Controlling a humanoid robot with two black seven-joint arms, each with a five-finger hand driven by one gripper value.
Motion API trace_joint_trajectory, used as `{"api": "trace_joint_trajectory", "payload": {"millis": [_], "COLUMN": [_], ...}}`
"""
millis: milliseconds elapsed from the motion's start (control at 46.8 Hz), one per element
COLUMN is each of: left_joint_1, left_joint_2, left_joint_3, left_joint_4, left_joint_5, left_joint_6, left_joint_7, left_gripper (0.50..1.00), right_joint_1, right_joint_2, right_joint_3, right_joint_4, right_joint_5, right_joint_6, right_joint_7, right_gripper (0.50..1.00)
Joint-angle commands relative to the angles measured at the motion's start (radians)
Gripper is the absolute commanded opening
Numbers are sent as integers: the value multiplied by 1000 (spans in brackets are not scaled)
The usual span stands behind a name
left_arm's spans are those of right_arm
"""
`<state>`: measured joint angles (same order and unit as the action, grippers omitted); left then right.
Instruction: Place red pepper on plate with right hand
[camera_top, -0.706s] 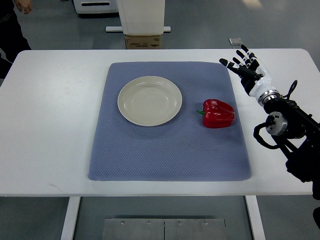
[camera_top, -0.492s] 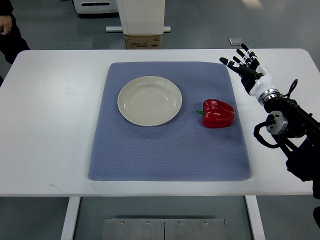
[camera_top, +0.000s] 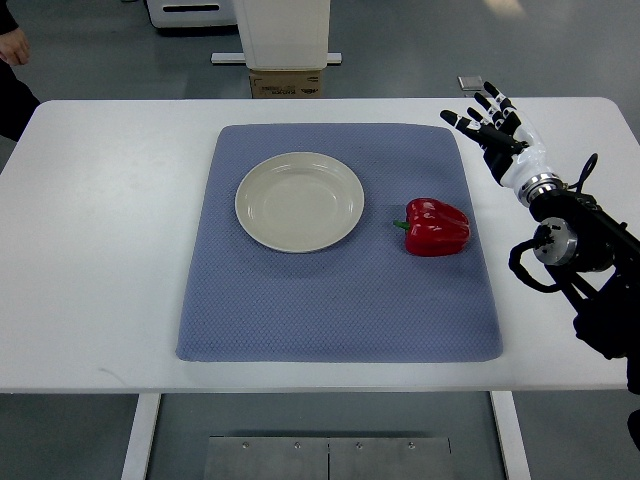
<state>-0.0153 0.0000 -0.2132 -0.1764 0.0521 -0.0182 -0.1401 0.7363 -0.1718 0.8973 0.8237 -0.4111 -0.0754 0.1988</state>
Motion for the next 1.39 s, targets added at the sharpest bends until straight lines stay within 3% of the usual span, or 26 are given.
{"api": "trace_joint_trajectory", "payload": {"millis": [0, 1368], "left_joint_1": [0, 0], "left_joint_2": [0, 0], "left_joint_3": [0, 0], "left_joint_4": [0, 0], "left_joint_5": [0, 0], "left_joint_6": [0, 0], "left_joint_7": [0, 0], "left_gripper": [1000, 1000], "right_joint_1": [5, 14], "right_joint_2": [0, -5], "right_joint_3": [0, 12], "right_joint_4": [0, 2], "right_joint_5": [0, 1], "right_joint_6": [0, 0], "right_joint_7": [-1, 1], "right_gripper": [1000, 1000]}}
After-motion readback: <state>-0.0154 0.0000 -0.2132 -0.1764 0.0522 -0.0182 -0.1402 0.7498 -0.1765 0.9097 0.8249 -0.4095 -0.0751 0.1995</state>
